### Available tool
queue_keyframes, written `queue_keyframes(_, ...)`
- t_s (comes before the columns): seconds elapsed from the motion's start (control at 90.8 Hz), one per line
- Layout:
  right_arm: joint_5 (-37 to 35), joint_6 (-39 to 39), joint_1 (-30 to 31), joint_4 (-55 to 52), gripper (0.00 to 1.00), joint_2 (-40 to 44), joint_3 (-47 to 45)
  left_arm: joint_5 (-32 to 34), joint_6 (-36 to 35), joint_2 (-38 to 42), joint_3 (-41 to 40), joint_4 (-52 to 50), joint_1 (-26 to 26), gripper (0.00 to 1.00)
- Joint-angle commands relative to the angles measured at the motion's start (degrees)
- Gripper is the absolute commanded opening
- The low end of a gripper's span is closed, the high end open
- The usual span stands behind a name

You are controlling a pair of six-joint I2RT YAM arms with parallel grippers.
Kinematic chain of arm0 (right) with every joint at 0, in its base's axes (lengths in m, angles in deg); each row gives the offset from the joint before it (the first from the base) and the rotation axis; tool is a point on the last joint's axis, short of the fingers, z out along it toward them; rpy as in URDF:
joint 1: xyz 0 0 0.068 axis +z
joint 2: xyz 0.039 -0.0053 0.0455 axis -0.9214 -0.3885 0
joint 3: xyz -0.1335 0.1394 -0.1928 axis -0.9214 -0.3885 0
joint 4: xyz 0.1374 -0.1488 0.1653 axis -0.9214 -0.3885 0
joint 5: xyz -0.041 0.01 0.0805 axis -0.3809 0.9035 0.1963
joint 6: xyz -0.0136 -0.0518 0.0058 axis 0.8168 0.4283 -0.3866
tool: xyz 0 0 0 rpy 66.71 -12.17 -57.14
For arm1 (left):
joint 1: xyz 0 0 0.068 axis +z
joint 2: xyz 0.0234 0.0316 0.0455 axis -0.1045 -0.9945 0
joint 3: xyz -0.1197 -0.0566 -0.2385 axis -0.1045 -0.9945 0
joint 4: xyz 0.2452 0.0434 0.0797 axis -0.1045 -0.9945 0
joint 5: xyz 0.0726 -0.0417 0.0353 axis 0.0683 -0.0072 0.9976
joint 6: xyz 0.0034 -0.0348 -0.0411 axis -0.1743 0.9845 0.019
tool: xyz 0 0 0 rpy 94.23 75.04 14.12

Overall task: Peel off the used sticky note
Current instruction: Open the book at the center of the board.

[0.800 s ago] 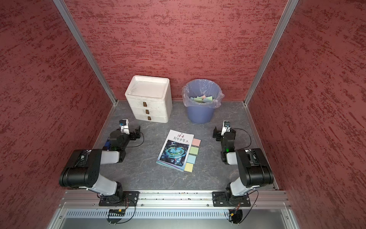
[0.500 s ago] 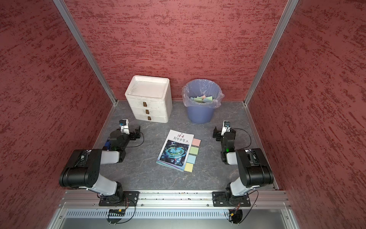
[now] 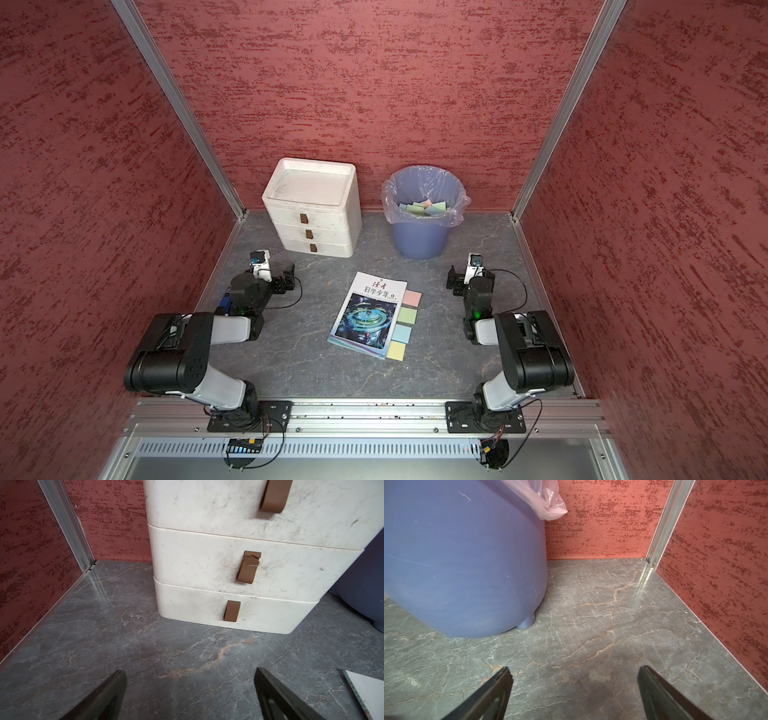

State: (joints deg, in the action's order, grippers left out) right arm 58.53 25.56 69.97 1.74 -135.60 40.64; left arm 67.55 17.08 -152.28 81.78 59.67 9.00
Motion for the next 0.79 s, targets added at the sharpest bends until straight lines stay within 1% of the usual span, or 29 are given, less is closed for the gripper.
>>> queue_keyframes(0.0, -3.8, 0.5, 0.4, 0.3, 0.99, 4.5, -1.3, -0.7, 2.2, 3.5, 1.0, -5.2, 1.5, 1.0)
queue_keyframes(0.022, -5.7, 0.8, 1.5, -0.8, 0.99, 7.6, -1.5, -0.7, 2.8, 5.0, 2.0, -8.3, 1.9, 1.0)
queue_keyframes(0.066, -7.7, -1.0, 2.3, -7.0, 0.99, 13.3, -0.4, -0.8, 4.3, 7.7, 4.9, -15.5, 3.1, 1.0)
queue_keyframes(0.11, -10.0, -4.5, 2.4, -18.0, 0.99, 18.7, 1.6, -2.9, 4.8, 10.1, 7.9, -22.1, 4.7, 1.0)
queue_keyframes(0.143, -10.6, -6.8, 2.4, -23.6, 0.99, 22.4, 3.3, -4.8, 4.0, 11.3, 10.4, -28.4, 5.7, 1.0)
queue_keyframes(0.187, -10.7, -9.7, 2.3, -32.3, 0.99, 26.1, 6.0, -7.1, 2.3, 11.6, 15.9, -38.6, 6.7, 1.0)
queue_keyframes(0.22, -10.8, -13.3, 2.4, -37.3, 0.99, 28.6, 8.4, -10.0, 1.3, 11.4, 19.4, -45.4, 7.3, 1.0)
queue_keyframes(0.242, -11.1, -17.1, 2.3, -42.2, 0.98, 29.8, 9.8, -12.2, 0.7, 11.2, 22.0, -50.1, 7.8, 1.0)
queue_keyframes(0.32, -11.8, -26.7, 2.4, -53.8, 0.99, 32.5, 14.8, -19.7, -1.7, 11.0, 28.7, -62.1, 8.7, 1.0)
queue_keyframes(0.342, -11.0, -28.5, 2.2, -57.6, 0.99, 33.0, 16.3, -21.7, -2.8, 11.1, 30.2, -65.3, 8.7, 1.0)
queue_keyframes(0.364, -8.7, -29.1, 2.3, -60.1, 0.99, 33.4, 17.3, -23.9, -3.9, 11.3, 31.6, -67.8, 8.6, 1.0)
queue_keyframes(0.43, 0.0, -28.4, 2.2, -62.7, 0.98, 33.7, 18.9, -30.4, -6.9, 12.6, 34.2, -74.2, 8.1, 1.0)
queue_keyframes(0.463, 5.2, -29.7, 2.2, -63.3, 0.99, 33.4, 19.2, -32.2, -8.6, 13.3, 34.8, -77.1, 7.3, 1.0)
queue_keyframes(0.496, 9.8, -31.5, 2.4, -63.9, 0.98, 32.9, 19.4, -32.5, -10.1, 13.8, 35.3, -79.4, 5.8, 1.0)
queue_keyframes(0.54, 13.3, -33.8, 3.5, -64.9, 0.98, 31.9, 19.5, -31.5, -12.2, 14.0, 36.0, -83.1, 2.7, 1.0)
queue_keyframes(0.584, 13.5, -35.9, 6.0, -66.6, 0.98, 31.0, 19.5, -29.5, -14.1, 13.8, 36.6, -85.5, -0.5, 1.0)
queue_keyframes(0.661, 11.7, -38.5, 11.6, -68.0, 0.99, 29.8, 18.8, -26.8, -15.6, 12.4, 37.1, -87.9, -7.9, 1.0)
queue_keyframes(0.782, 9.7, -42.3, 19.9, -68.8, 0.98, 25.9, 19.0, -24.3, -15.8, 7.4, 38.8, -88.2, -16.0, 1.0)
